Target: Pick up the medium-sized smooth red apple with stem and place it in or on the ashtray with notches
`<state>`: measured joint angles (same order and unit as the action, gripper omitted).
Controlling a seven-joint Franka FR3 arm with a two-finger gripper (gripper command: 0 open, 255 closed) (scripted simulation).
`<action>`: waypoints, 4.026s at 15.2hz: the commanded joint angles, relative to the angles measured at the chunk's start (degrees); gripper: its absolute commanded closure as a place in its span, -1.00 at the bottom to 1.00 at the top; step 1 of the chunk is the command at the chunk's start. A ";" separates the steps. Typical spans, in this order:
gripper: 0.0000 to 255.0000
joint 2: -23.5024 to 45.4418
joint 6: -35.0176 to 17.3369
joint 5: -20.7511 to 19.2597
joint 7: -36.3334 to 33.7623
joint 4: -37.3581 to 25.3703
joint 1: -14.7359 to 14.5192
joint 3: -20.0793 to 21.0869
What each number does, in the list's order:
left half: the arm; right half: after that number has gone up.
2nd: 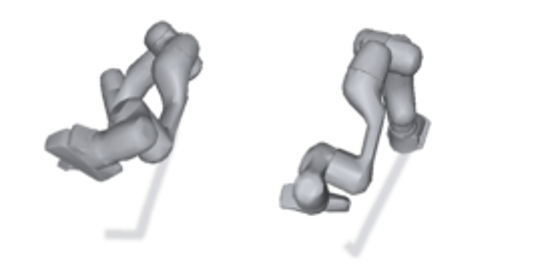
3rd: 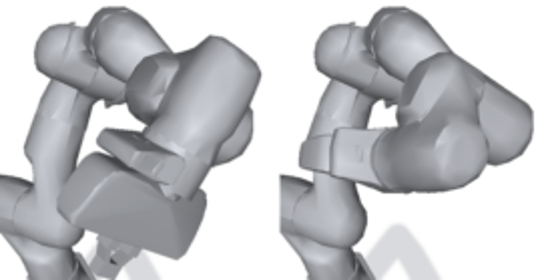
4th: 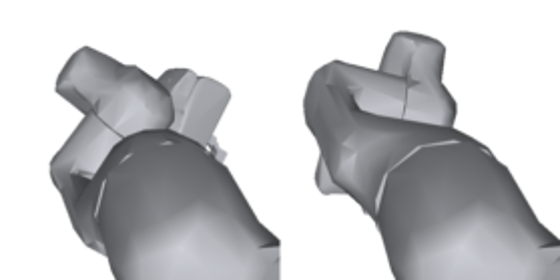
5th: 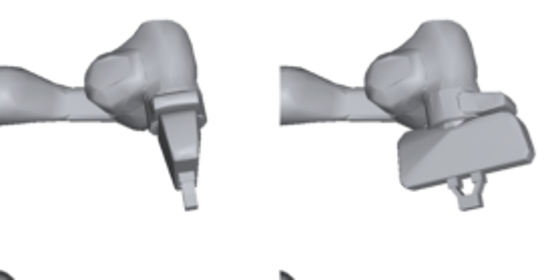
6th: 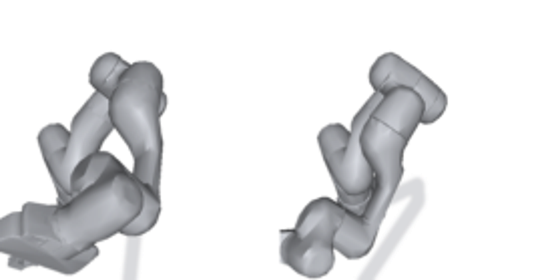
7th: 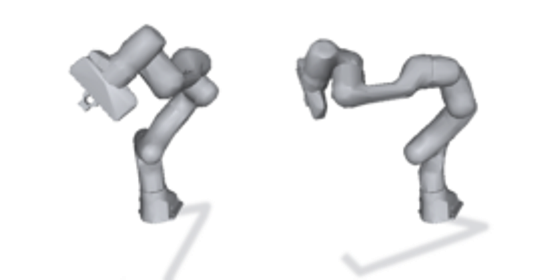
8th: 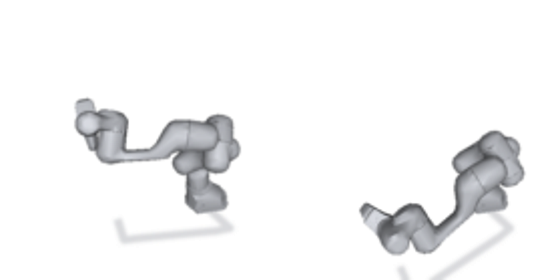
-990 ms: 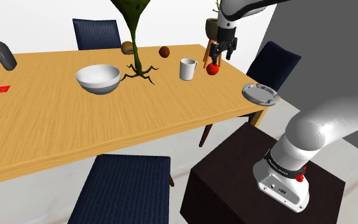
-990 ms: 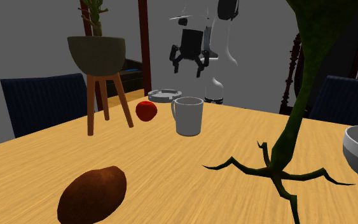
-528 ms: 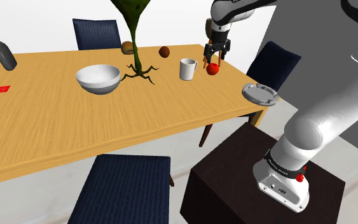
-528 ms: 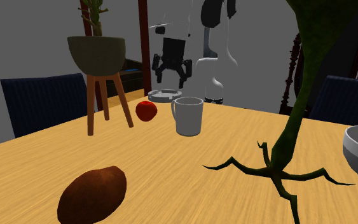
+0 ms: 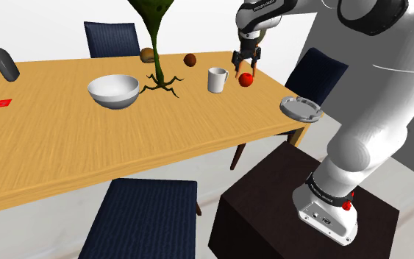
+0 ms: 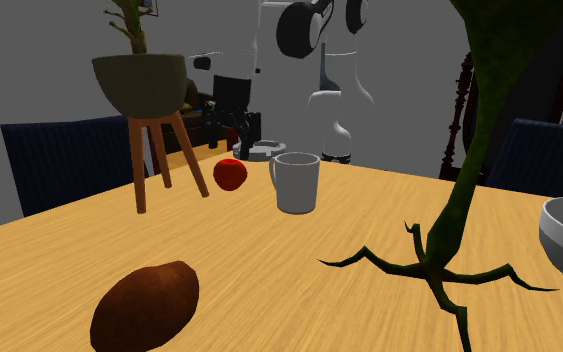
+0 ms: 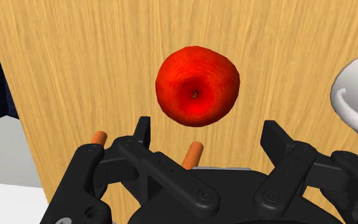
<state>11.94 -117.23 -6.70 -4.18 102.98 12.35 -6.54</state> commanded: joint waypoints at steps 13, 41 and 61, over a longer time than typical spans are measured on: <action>-1.00 3.73 -4.88 0.30 -0.04 1.23 0.73 -0.40; 1.00 0.49 6.35 0.48 1.10 -6.83 0.58 -0.38; 1.00 -33.58 4.90 -5.14 7.27 27.50 5.10 -4.60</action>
<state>-19.72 -112.49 -11.40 2.48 128.82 17.02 -10.75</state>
